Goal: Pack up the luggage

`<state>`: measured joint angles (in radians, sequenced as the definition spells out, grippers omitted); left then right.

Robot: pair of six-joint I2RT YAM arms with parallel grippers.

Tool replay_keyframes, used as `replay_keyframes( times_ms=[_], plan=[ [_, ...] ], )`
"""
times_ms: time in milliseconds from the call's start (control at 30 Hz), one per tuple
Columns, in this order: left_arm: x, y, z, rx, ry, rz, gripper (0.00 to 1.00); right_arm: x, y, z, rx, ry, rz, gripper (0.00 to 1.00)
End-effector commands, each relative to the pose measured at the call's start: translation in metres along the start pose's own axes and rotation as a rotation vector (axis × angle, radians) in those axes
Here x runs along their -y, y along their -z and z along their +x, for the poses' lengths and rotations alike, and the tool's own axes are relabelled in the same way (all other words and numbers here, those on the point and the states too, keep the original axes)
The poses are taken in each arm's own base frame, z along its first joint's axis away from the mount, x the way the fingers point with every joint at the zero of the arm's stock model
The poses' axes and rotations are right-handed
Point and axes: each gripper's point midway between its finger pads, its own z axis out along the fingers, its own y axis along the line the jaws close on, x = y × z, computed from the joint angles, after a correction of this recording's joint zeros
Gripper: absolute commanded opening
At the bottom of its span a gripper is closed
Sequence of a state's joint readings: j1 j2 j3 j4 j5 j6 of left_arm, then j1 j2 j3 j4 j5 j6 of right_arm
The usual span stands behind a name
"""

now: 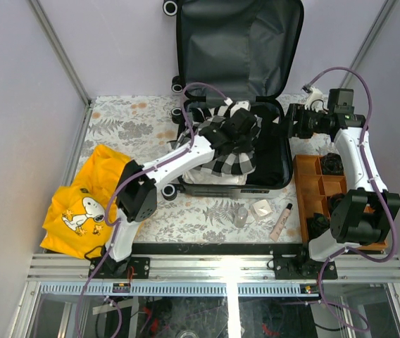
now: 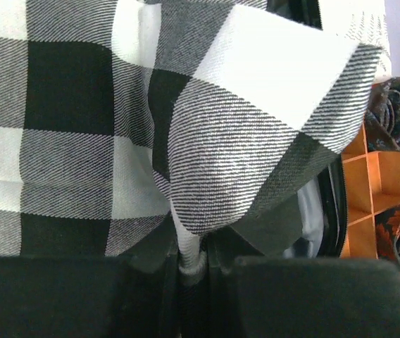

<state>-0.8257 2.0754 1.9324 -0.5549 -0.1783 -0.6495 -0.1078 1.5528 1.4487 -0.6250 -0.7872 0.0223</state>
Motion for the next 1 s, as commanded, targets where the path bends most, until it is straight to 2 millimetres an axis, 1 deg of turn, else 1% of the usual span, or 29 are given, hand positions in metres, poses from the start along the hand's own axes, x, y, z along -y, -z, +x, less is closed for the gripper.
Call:
replay_keyframes(
  times_ms=[0,33,67,100,200,233,267,333,367,433,467,533,567,633,667,700,767,867,900,967],
  plan=[
    [0.046,0.016,-0.038,0.134,0.067,0.105,0.32,-0.001,0.007,0.004,-0.004,0.018,0.022,0.77],
    [0.046,0.02,-0.041,0.137,0.041,0.115,0.43,-0.001,0.007,0.004,-0.005,0.021,0.022,0.77],
    [0.046,0.027,-0.045,0.143,0.012,0.131,0.49,-0.002,0.007,0.005,-0.006,0.02,0.019,0.77],
    [0.045,0.036,-0.05,0.15,-0.016,0.158,0.52,-0.003,0.007,0.006,-0.009,0.018,0.013,0.77],
    [0.029,0.069,-0.073,0.193,-0.085,0.239,0.69,-0.01,0.004,0.014,-0.026,-0.016,-0.036,0.77],
    [0.018,0.077,-0.076,0.194,-0.116,0.25,0.72,-0.015,0.002,0.017,-0.028,-0.029,-0.07,0.77],
    [0.005,0.088,-0.085,0.207,-0.15,0.253,0.76,-0.018,0.0,0.022,-0.039,-0.044,-0.089,0.77],
    [-0.022,0.109,-0.094,0.215,-0.229,0.256,0.78,-0.024,-0.005,0.033,-0.064,-0.063,-0.122,0.77],
    [-0.045,0.118,-0.103,0.231,-0.247,0.229,0.8,-0.028,-0.008,0.038,-0.077,-0.07,-0.139,0.77],
    [-0.08,0.133,-0.101,0.203,-0.314,0.238,0.83,-0.036,-0.015,0.049,-0.104,-0.081,-0.166,0.77],
    [-0.098,0.139,-0.101,0.19,-0.334,0.231,0.83,-0.044,-0.021,0.056,-0.123,-0.076,-0.184,0.77],
    [-0.133,0.149,-0.096,0.145,-0.363,0.238,0.83,-0.054,-0.031,0.069,-0.156,-0.068,-0.2,0.76],
    [-0.148,0.15,-0.093,0.124,-0.369,0.232,0.83,-0.057,-0.036,0.074,-0.17,-0.056,-0.2,0.76],
    [-0.174,0.149,-0.088,0.093,-0.405,0.189,0.83,-0.057,-0.045,0.081,-0.189,-0.035,-0.184,0.76],
    [-0.183,0.148,-0.086,0.082,-0.411,0.174,0.83,-0.054,-0.049,0.081,-0.192,-0.032,-0.175,0.76],
    [-0.187,0.146,-0.083,0.069,-0.424,0.173,0.82,-0.05,-0.053,0.08,-0.196,-0.038,-0.162,0.75],
    [-0.19,0.14,-0.074,0.038,-0.436,0.189,0.8,-0.042,-0.058,0.081,-0.213,-0.046,-0.14,0.75],
    [-0.192,0.125,-0.056,-0.026,-0.391,0.216,0.75,-0.037,-0.063,0.085,-0.238,-0.063,-0.13,0.72],
    [-0.194,0.121,-0.05,-0.049,-0.379,0.222,0.73,-0.038,-0.063,0.087,-0.242,-0.068,-0.137,0.67],
    [-0.195,0.115,-0.037,-0.093,-0.36,0.236,0.69,-0.04,-0.062,0.084,-0.243,-0.064,-0.146,0.5]
  ],
)
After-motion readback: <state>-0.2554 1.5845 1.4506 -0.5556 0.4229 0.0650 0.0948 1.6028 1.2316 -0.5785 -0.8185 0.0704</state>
